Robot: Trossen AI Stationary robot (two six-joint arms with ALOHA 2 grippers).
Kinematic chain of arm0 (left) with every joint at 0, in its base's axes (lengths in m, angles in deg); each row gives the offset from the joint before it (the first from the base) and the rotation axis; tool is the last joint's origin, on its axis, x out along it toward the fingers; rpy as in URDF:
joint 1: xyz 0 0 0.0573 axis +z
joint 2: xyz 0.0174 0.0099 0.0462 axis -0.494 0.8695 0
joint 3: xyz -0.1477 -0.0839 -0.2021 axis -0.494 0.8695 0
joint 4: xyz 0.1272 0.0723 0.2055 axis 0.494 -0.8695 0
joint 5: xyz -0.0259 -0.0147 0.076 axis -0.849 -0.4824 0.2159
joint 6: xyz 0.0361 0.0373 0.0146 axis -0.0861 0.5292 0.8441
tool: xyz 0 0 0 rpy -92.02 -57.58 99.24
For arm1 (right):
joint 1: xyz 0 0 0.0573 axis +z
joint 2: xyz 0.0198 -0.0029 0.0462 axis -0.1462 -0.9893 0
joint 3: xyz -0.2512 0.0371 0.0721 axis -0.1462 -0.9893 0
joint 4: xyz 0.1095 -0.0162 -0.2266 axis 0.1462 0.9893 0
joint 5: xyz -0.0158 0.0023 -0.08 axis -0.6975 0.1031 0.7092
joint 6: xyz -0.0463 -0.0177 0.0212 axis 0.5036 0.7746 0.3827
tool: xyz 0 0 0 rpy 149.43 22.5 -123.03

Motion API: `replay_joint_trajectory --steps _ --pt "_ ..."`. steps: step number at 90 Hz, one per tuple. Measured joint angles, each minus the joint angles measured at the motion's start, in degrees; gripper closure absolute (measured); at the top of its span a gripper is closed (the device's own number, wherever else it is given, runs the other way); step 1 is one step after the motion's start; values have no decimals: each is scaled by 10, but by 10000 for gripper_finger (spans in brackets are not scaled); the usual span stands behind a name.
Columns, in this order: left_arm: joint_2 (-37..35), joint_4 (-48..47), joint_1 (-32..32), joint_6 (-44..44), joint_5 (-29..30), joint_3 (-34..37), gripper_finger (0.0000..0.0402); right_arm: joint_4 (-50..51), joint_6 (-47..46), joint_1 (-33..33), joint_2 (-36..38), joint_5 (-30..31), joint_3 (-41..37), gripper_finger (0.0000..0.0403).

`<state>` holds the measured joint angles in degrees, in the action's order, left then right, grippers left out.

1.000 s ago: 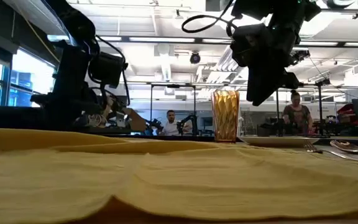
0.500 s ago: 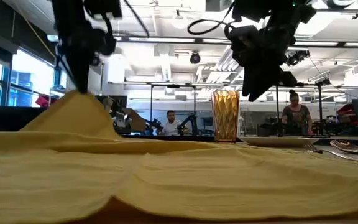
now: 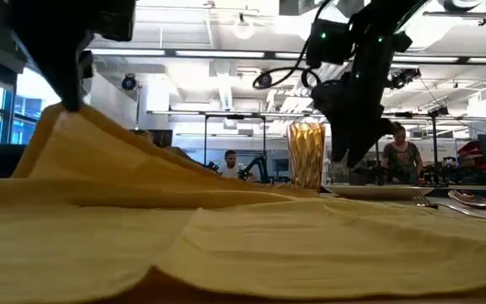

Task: Set table place
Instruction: Fold the yellow table napkin

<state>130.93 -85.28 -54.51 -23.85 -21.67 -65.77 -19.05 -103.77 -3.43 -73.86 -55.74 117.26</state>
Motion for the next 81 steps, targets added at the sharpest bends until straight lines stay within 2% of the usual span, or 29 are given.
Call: replay_joint_trajectory --steps 23,36,51,64,81 --pt "0 -1 -45 -42 9 0 401 2 206 14 -1 33 0 222" --pt "0 -1 -55 -54 12 0 401 4 333 23 -4 76 0 229" --pt "0 -1 -56 -58 13 0 402 -45 440 30 -4 108 0 231" --pt "0 -1 -56 -58 13 0 402 -83 503 22 -25 99 0 231" --pt "0 -1 -56 -59 13 0 401 -80 516 16 -76 107 0 239"
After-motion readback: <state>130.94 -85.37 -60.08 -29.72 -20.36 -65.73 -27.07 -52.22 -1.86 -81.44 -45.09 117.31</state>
